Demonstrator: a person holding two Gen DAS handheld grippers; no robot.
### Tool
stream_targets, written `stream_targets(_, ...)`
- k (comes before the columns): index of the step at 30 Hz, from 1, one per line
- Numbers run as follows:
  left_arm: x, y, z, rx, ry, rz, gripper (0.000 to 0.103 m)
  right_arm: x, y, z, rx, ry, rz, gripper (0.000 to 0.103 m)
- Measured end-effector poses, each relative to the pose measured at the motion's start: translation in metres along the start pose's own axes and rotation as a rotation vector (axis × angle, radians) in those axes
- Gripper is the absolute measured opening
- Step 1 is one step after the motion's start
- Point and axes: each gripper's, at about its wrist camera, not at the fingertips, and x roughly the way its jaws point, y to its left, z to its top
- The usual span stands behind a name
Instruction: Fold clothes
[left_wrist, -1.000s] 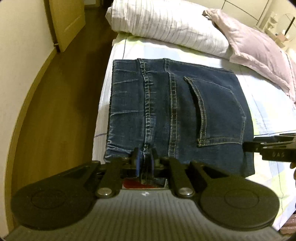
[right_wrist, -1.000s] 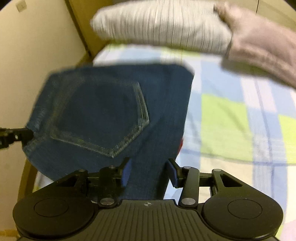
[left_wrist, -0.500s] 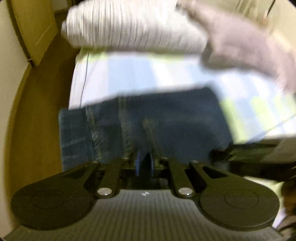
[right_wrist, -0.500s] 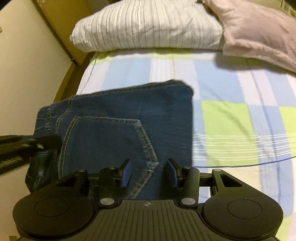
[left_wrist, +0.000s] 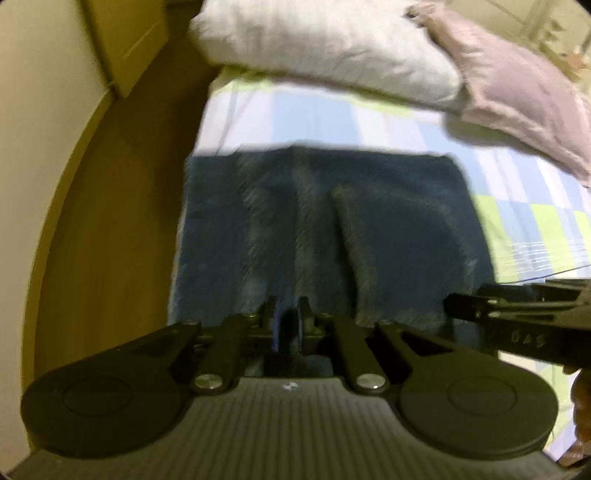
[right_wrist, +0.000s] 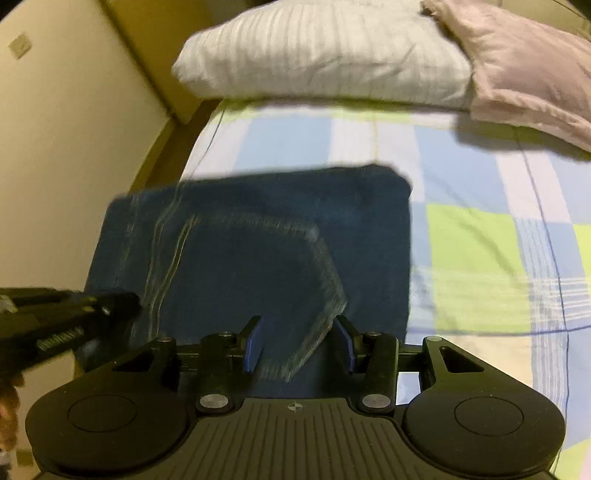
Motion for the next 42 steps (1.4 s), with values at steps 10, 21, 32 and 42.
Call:
stream_targets(10,-0.064,-0.019,-0.033,-0.091,-0.052,0.060,0.026,-0.041,0.003,-0.027,-0.014,0.020,0.078,0.046)
stream_targets(21,-0.154,-0.080,-0.093,-0.085,-0.148,0.196,0.044,-0.112,-0.003,-0.110,-0.146,0.004,0.047,0.046)
stream_targets(32,-0.248,-0.164,-0.171,-0.176,-0.297,0.331,0.074,-0.230,-0.039,-0.177,-0.245,-0.133,0.021,0.046)
stream_targets(42,-0.300,-0.197,-0.228,-0.241,-0.309,0.349,0.075,-0.290,-0.060,-0.239,-0.272,-0.289,-0.036,0.046)
